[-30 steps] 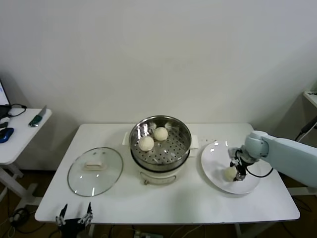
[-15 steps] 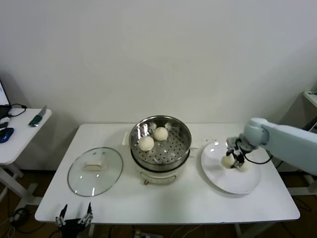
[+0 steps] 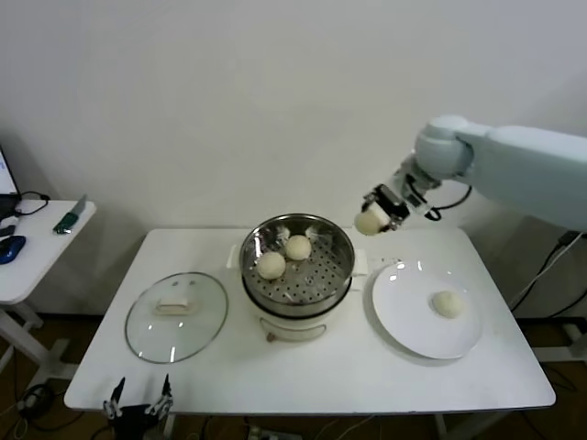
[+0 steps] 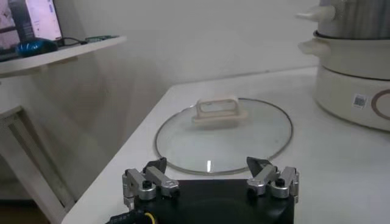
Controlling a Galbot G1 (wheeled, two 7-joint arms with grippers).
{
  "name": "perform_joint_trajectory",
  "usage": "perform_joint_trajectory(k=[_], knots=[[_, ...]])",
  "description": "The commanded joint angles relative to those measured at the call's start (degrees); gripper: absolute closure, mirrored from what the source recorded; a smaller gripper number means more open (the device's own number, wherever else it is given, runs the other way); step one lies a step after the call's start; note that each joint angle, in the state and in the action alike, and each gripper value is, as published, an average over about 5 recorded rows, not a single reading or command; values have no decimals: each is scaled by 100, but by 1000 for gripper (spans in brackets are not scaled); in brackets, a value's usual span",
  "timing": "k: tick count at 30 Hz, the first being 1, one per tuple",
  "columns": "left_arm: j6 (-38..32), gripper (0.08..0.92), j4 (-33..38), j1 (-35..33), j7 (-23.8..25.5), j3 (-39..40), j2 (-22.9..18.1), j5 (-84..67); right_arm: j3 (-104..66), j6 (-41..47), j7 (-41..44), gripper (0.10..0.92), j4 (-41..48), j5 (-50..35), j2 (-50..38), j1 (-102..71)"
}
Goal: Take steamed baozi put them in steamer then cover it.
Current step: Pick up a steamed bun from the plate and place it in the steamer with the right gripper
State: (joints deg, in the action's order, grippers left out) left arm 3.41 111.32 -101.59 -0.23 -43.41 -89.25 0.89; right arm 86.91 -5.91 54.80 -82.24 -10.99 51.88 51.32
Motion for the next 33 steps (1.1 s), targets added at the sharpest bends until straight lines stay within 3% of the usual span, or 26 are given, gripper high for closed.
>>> perform_joint_trajectory(k=[1,16,33], knots=[[-27,177,16,-40,-3,-10,17,20,79,-737,-115,412,-922,-22,1227,871],[-27,177,26,-68,-8,-56,48,-14,451,-810,-425,397,-520,1138,2013,-628],[-29,177,15,-84,-13,-81,48,-29,478,-726,-533,397,-99,1441,2046,-1284]])
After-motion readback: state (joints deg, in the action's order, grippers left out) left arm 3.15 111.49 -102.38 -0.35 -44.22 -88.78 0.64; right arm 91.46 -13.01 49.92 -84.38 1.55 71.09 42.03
